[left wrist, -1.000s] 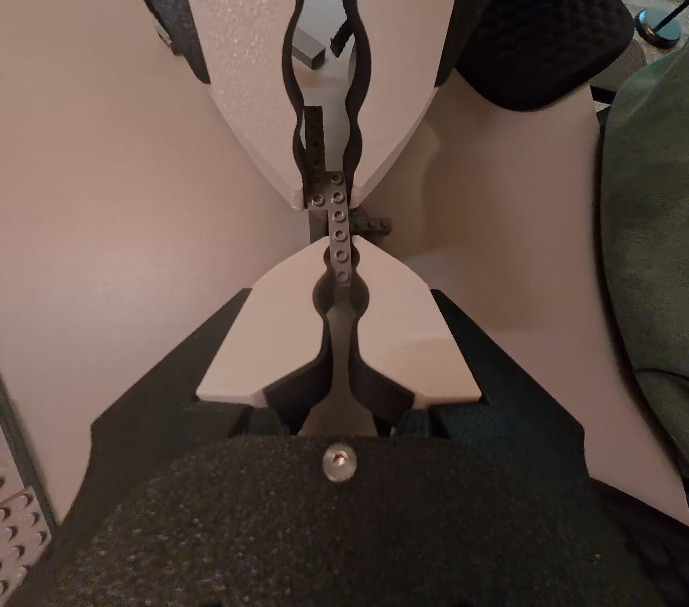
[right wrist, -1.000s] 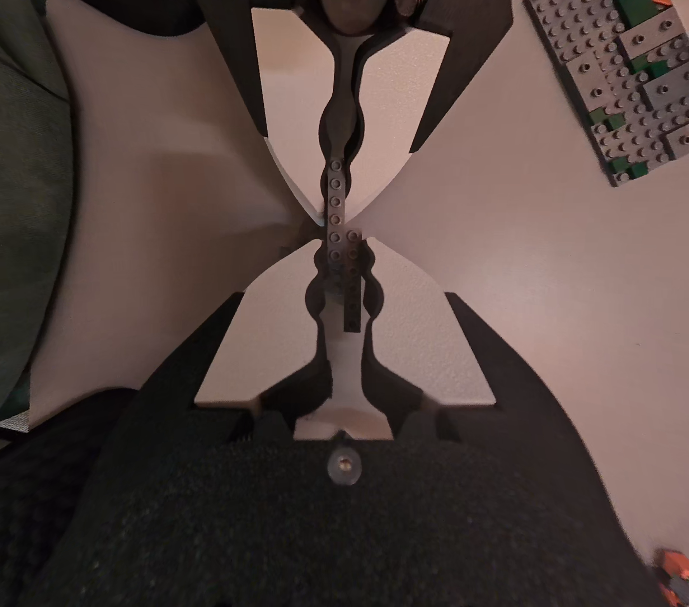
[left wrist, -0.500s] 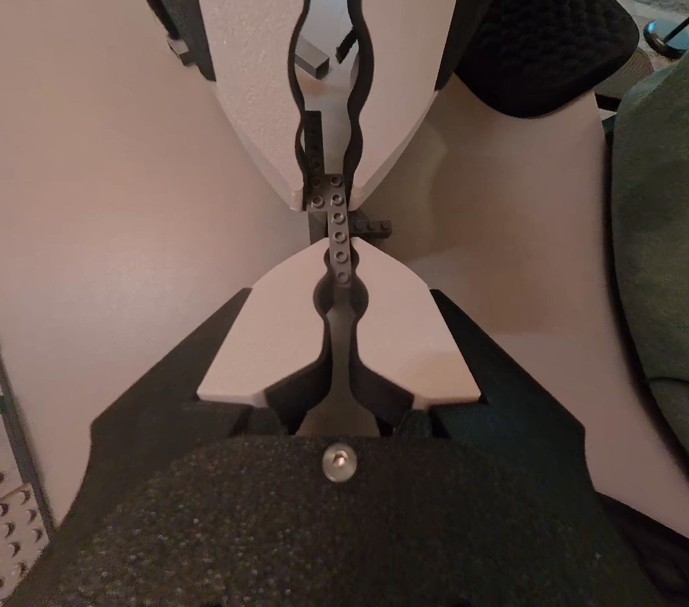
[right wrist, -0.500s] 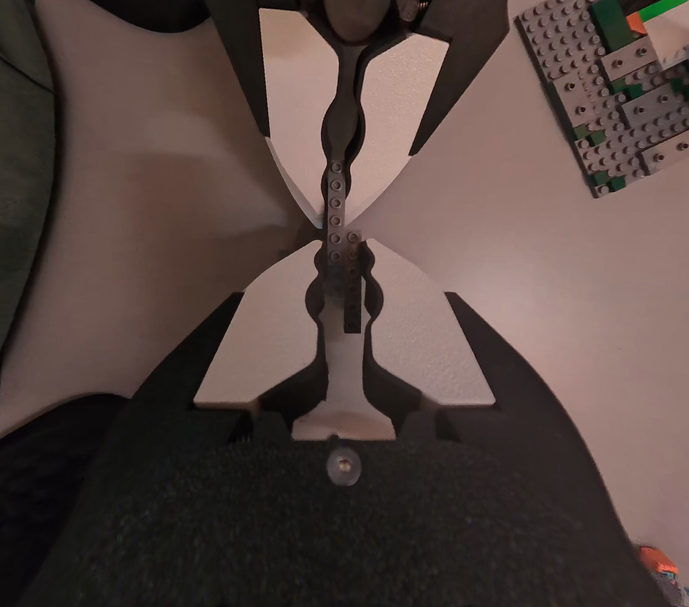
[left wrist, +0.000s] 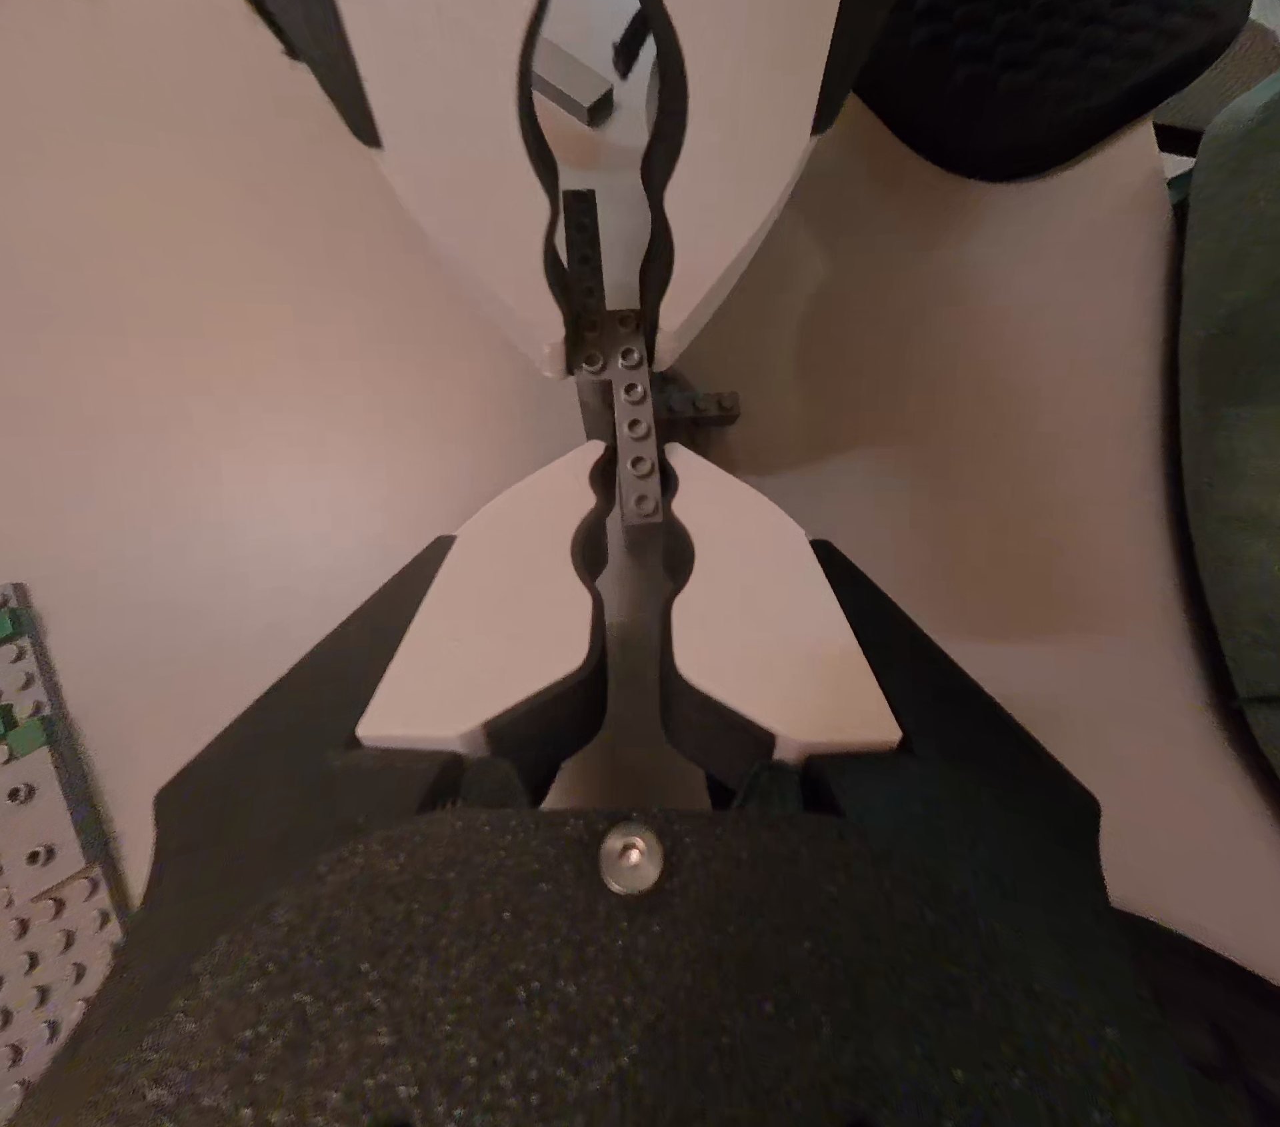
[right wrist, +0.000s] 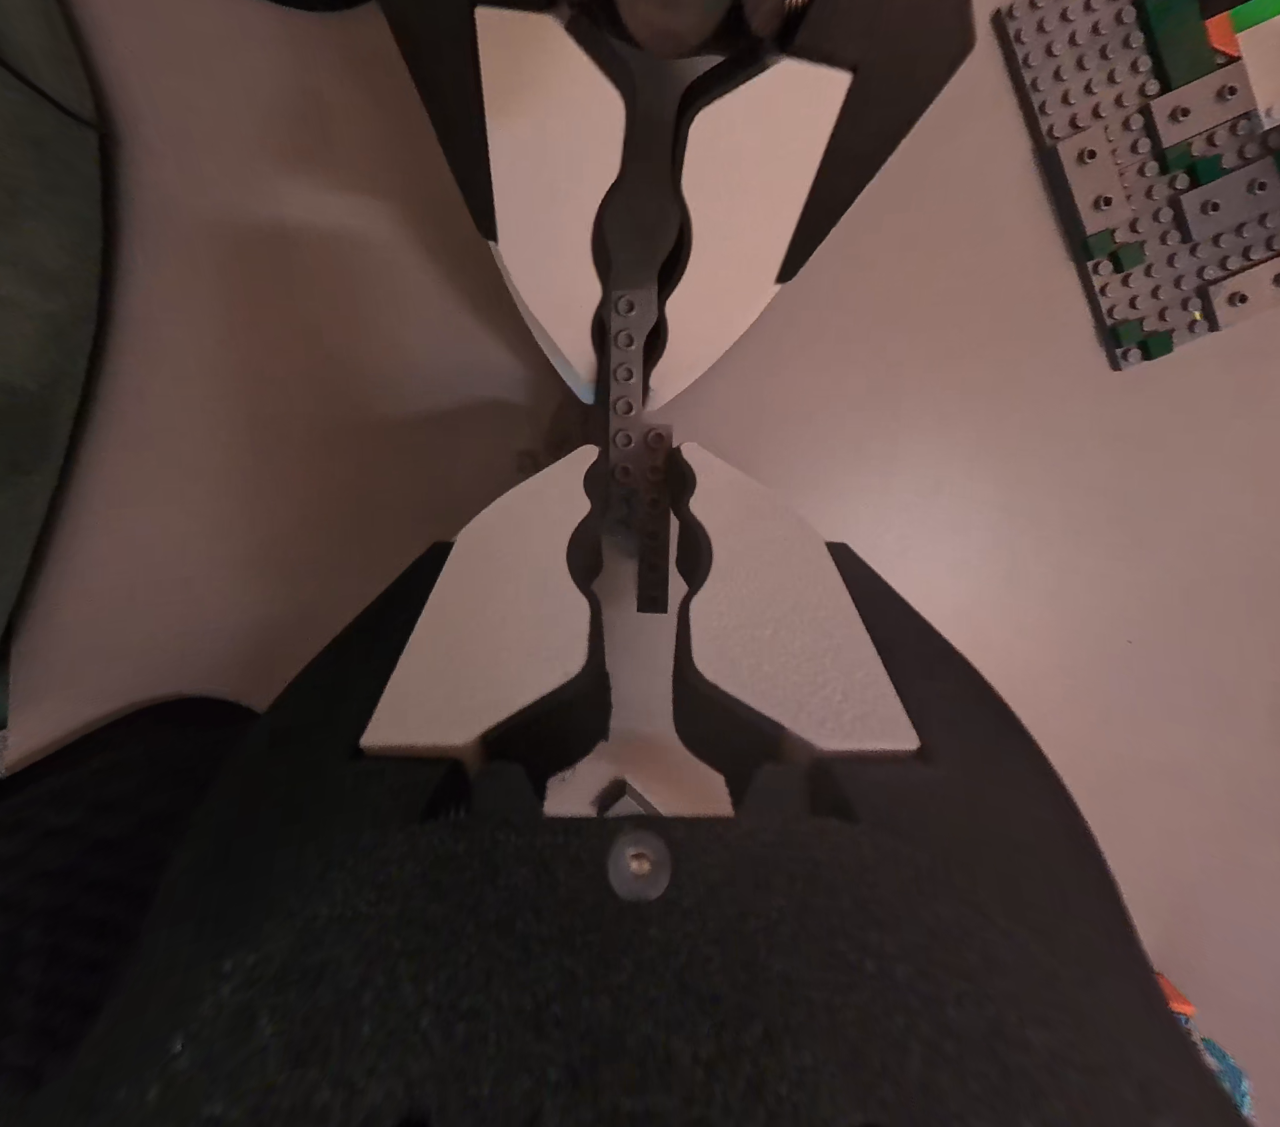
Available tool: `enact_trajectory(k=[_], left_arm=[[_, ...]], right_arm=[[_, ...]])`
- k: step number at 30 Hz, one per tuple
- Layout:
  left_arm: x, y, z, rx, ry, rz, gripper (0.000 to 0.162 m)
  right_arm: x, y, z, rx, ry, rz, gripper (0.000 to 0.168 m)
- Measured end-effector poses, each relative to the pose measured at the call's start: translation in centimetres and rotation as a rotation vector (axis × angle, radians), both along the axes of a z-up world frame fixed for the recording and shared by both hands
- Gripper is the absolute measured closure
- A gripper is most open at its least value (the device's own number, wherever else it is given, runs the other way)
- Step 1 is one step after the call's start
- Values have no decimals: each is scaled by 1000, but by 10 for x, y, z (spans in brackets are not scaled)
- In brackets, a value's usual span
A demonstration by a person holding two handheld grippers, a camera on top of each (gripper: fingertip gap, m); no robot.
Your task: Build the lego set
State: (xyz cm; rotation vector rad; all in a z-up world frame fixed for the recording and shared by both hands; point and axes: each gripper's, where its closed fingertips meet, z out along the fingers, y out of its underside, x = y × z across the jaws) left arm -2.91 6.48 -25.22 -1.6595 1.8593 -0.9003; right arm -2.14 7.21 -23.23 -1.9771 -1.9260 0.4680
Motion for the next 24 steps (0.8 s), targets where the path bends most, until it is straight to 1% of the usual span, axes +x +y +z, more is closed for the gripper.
enact_trajectory(k=[1,2,4,6,24], left_arm=[[0,0,2,-4,-7,1,153],[0,-1,2,-8,-5,-8,157],[0,-1,2,2,1,-7,158],[-1,-2,1,-25,18,4,159],[0,-3,-1,-4,15,11,158]], right_arm=[[0,0,0,-4,-3,0,152],[0,1,0,-16,-7,-7,152],[1,1,-1,-33,-17,-17,152],[1,0,-1,-41,-31,-34,152],[1,-2,-2,-61,-8,-42,152]])
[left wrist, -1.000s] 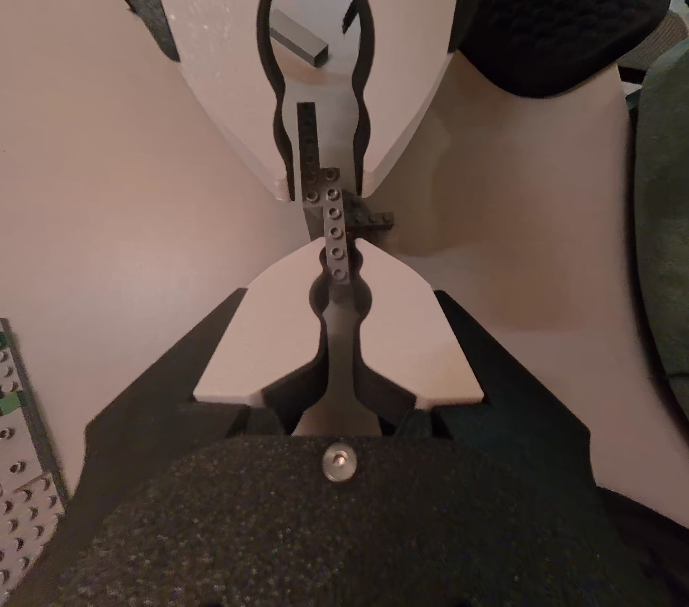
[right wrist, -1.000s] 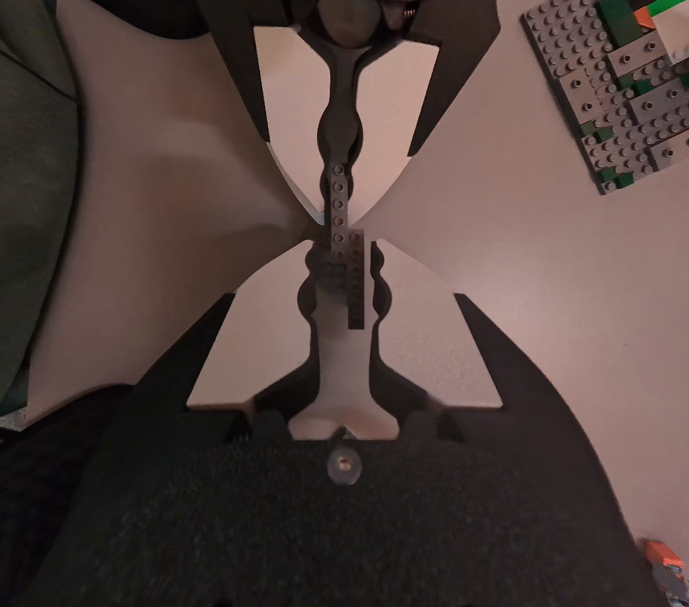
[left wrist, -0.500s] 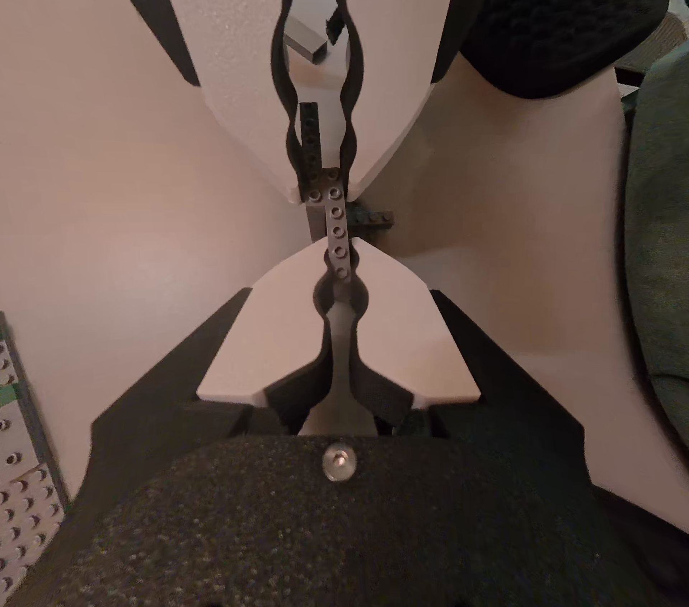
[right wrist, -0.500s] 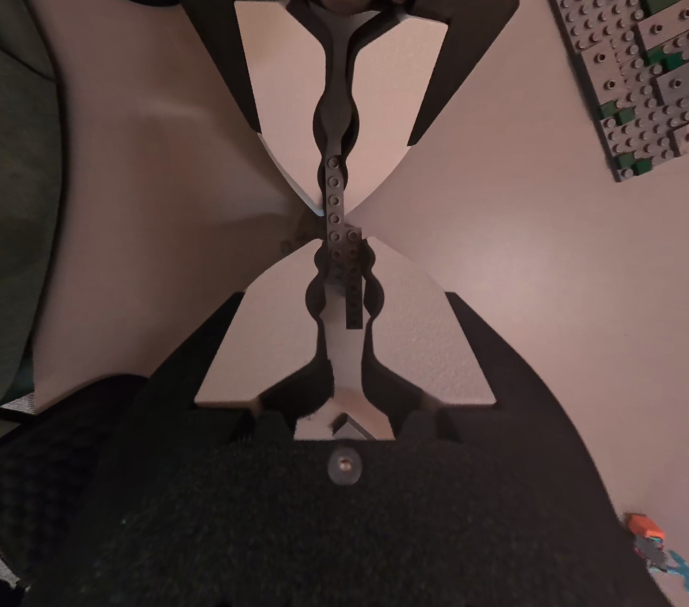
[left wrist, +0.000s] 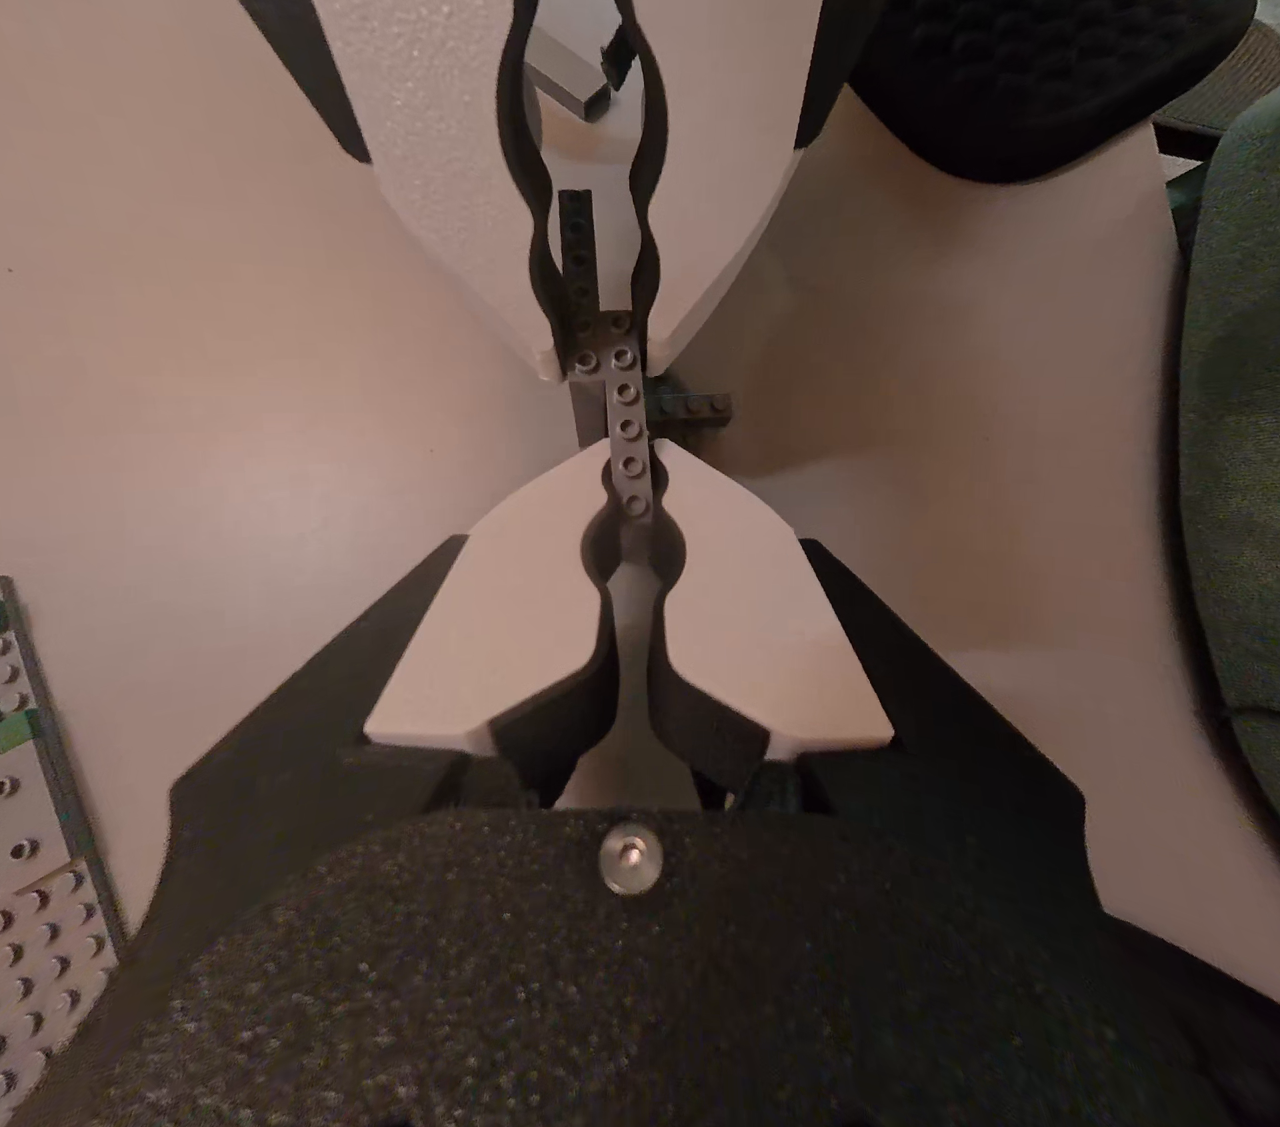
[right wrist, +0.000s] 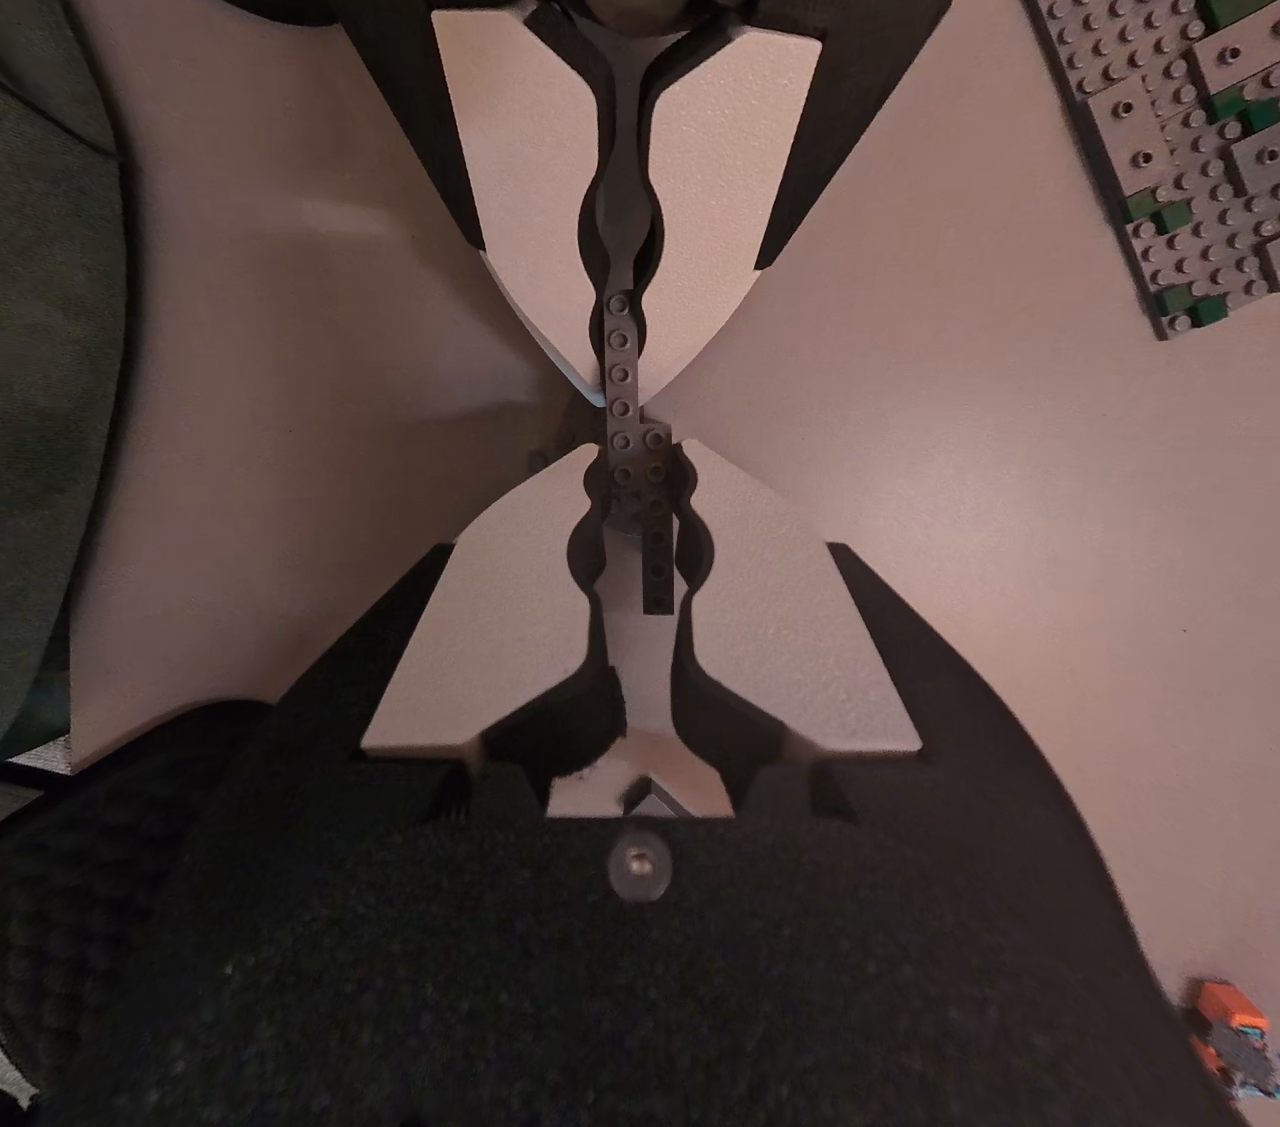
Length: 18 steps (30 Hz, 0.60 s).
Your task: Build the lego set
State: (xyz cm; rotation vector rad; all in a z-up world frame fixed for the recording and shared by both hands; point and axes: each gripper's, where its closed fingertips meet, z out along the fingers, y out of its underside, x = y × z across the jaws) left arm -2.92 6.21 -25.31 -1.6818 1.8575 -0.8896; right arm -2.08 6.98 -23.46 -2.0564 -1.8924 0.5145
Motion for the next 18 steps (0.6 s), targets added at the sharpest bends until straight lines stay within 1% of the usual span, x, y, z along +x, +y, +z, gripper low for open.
enact_trajectory(k=[7,11,14,16,17,18], left_arm=[[0,0,0,-8,0,-3,158],[0,0,1,-8,-8,-7,159],[1,0,2,20,-29,-14,159],[1,0,2,38,-36,-11,158],[0,0,0,47,-23,-15,154],[-2,0,-2,55,-7,-20,155]], right_arm=[[0,0,0,-2,19,-3,152],[0,1,1,39,-4,23,153],[0,1,2,63,-1,25,152],[1,0,4,47,10,17,151],[1,0,5,48,12,10,150],[3,1,7,53,9,8,148]])
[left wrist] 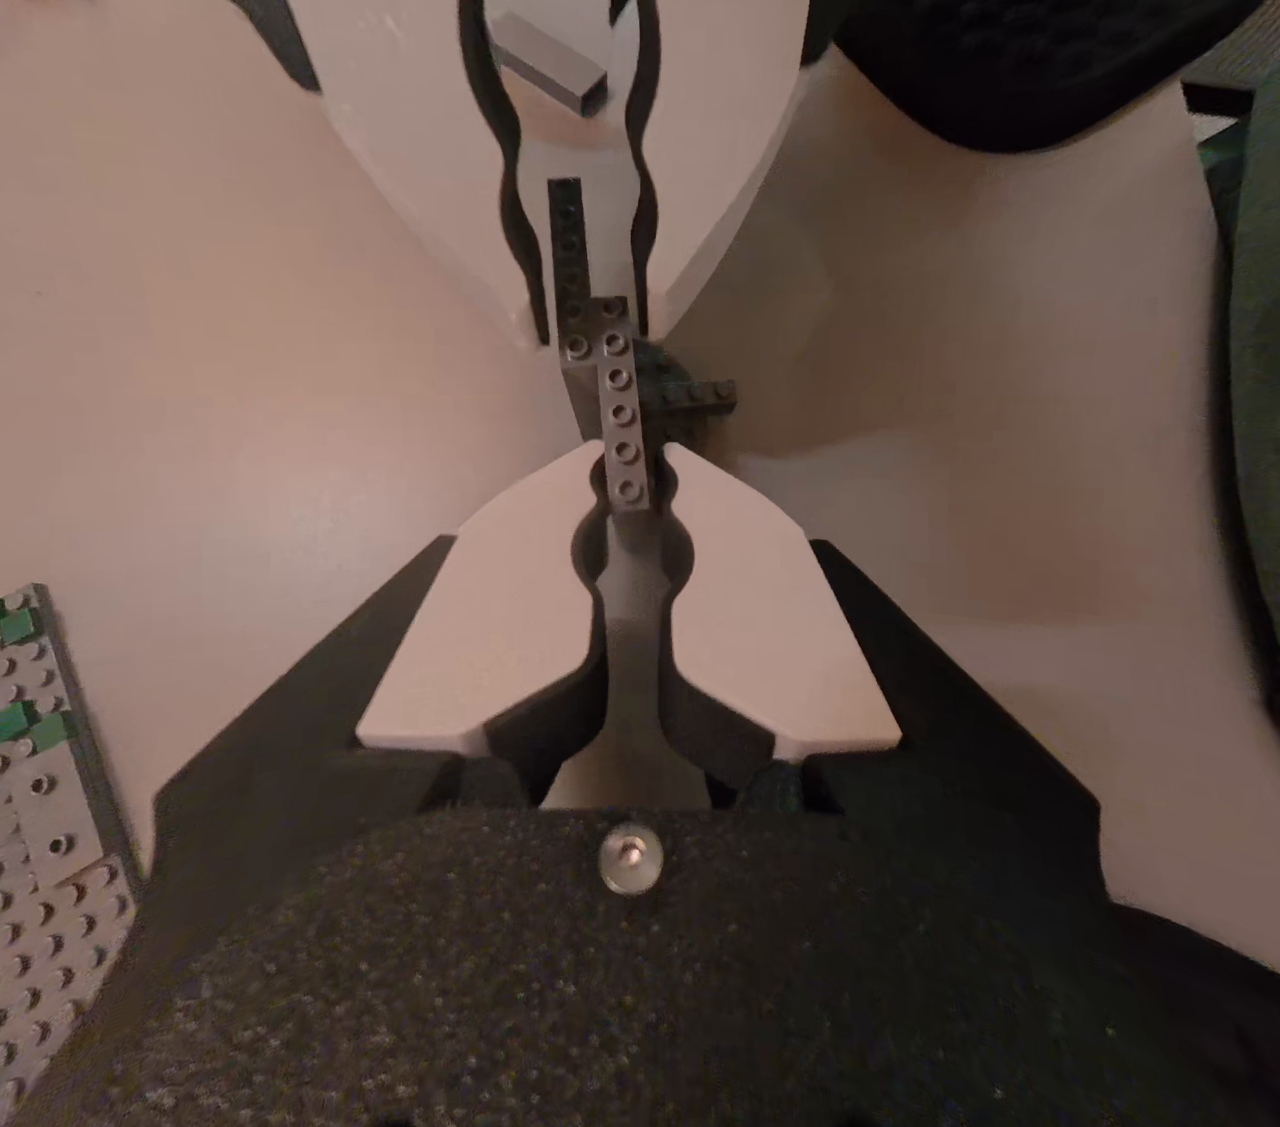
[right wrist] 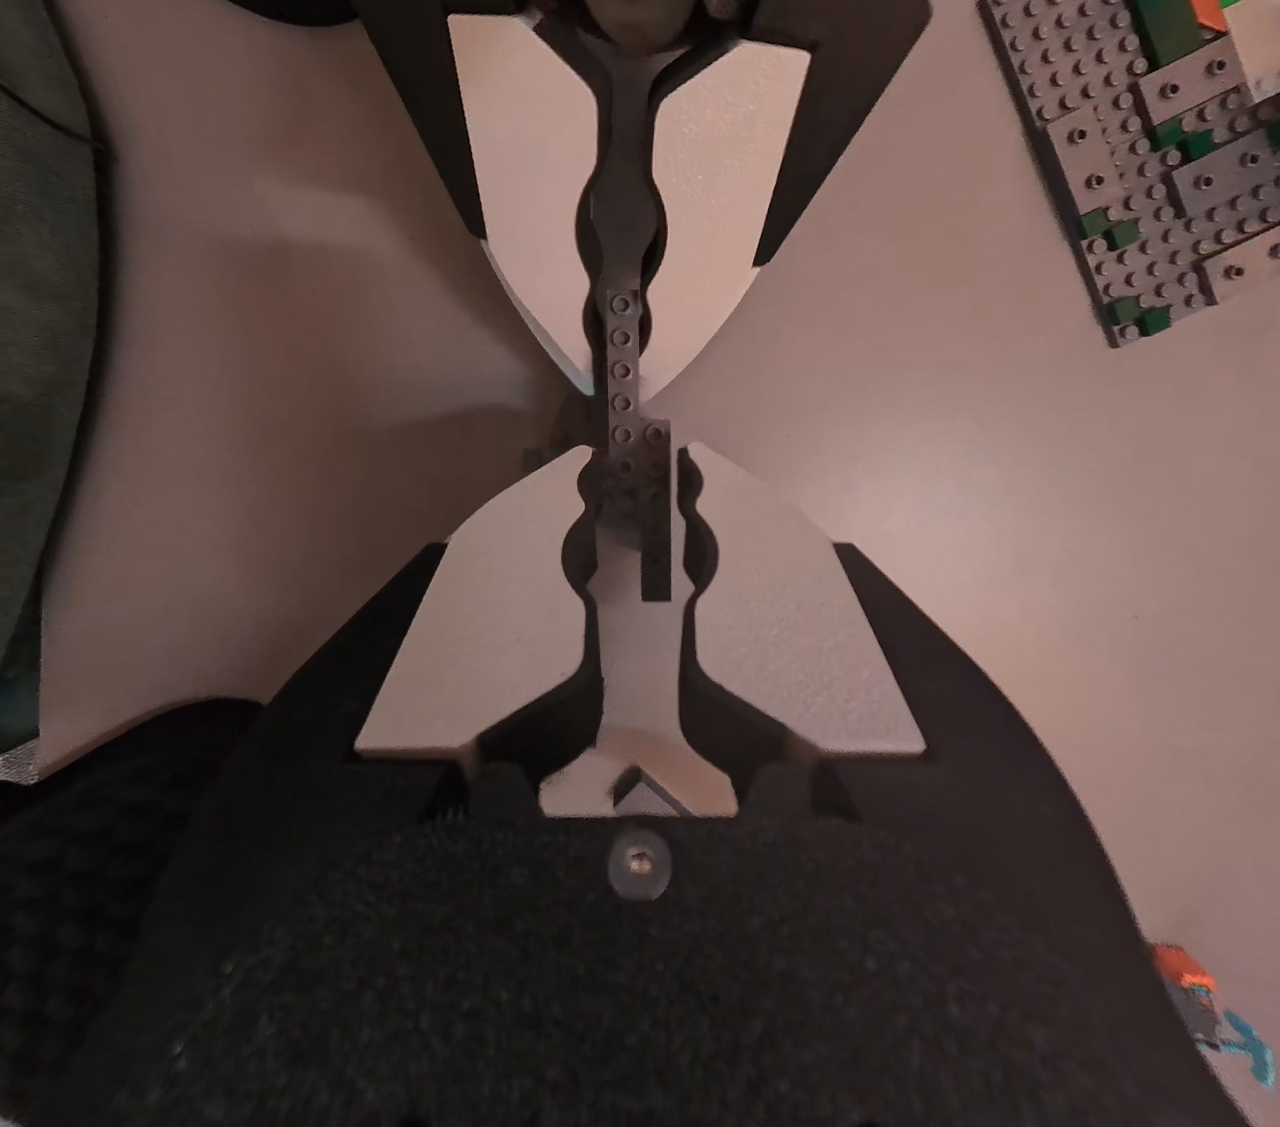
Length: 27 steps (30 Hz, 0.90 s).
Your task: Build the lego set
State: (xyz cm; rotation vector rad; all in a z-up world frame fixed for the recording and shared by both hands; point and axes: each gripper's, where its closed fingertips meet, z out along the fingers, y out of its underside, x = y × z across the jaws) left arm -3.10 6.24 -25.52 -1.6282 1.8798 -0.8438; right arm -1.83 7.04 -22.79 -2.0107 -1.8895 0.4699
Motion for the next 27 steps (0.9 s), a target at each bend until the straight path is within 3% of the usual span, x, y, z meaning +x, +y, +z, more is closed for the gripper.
enact_trajectory(k=[20,27], left_arm=[[-1,-4,2,-44,4,-6,158],[0,-4,3,-43,-20,-3,158]], right_arm=[[5,-5,-9,-29,-89,19,153],[3,-3,-8,21,3,-1,152]])
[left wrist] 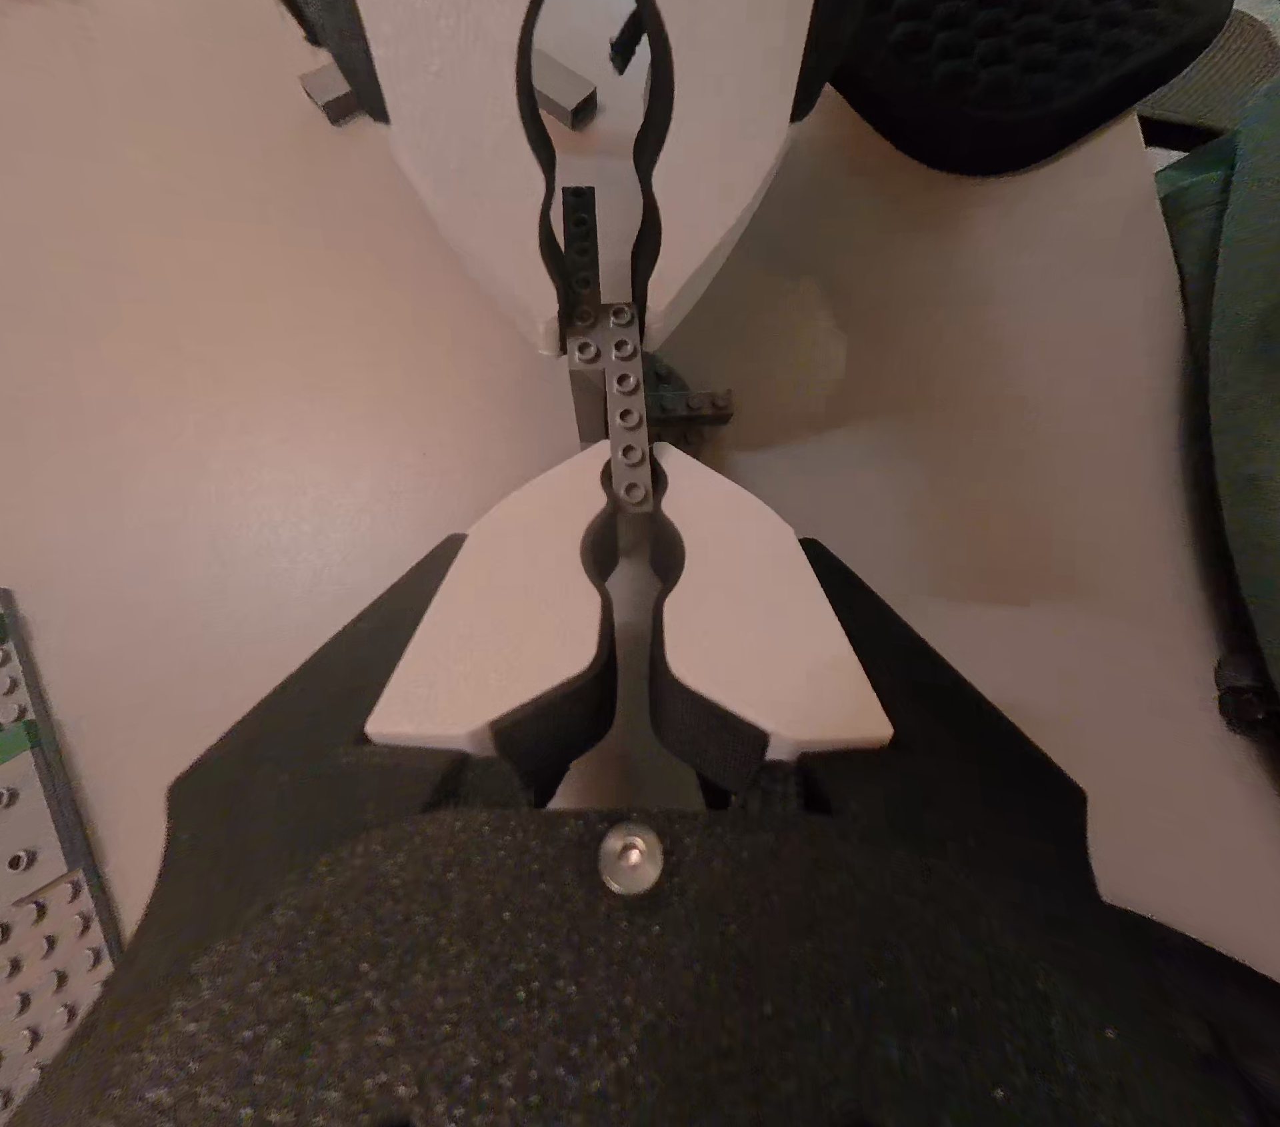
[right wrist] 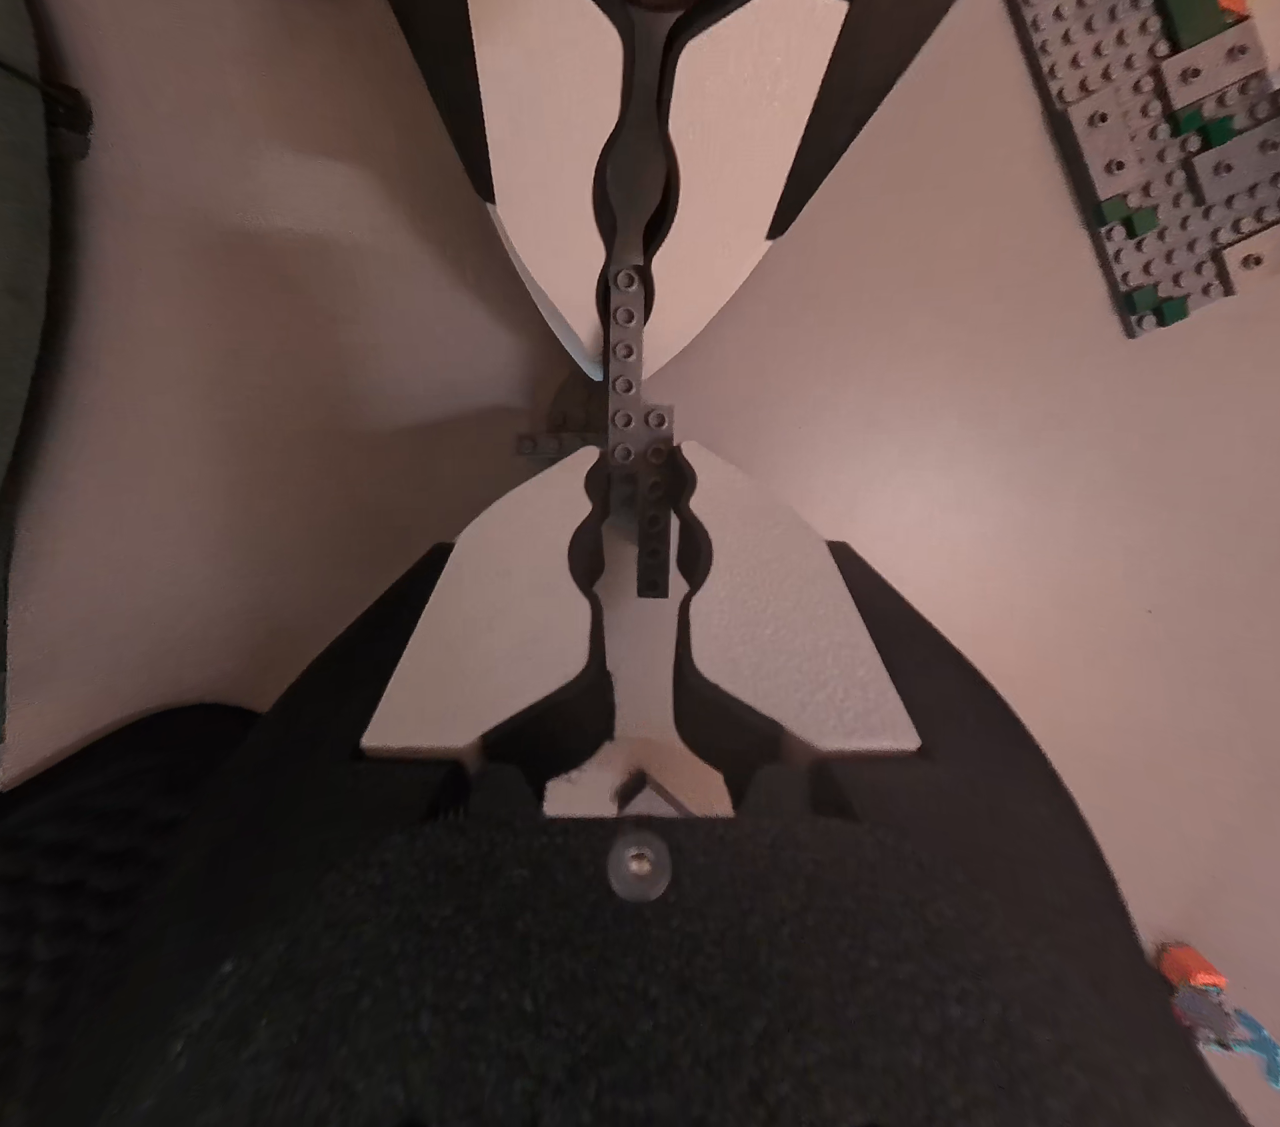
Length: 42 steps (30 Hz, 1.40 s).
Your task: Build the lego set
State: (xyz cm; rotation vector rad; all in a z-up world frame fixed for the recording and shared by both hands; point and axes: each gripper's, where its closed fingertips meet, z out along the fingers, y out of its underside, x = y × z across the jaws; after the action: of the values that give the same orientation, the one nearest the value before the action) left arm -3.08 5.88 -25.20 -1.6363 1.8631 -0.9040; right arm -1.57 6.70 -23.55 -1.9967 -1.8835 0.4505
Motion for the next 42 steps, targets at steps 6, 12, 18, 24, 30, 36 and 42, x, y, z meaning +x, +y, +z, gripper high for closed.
enact_trajectory(k=[6,12,18,24,30,36,42], left_arm=[[-2,0,10,-5,-52,20,143],[-3,1,15,103,-89,58,151],[4,17,17,211,-81,124,153],[5,19,18,192,-96,132,147],[-10,12,50,213,-190,192,144],[5,-44,77,-175,-339,197,146],[17,-62,78,-597,-392,248,127]], right_arm=[[15,1,49,4,258,-162,142],[126,10,25,176,110,-506,130],[157,2,-36,80,163,-768,118],[143,15,-44,93,130,-767,117],[119,5,-23,208,163,-637,118],[35,-52,39,387,445,-283,118],[1,-73,62,512,487,-155,118]])
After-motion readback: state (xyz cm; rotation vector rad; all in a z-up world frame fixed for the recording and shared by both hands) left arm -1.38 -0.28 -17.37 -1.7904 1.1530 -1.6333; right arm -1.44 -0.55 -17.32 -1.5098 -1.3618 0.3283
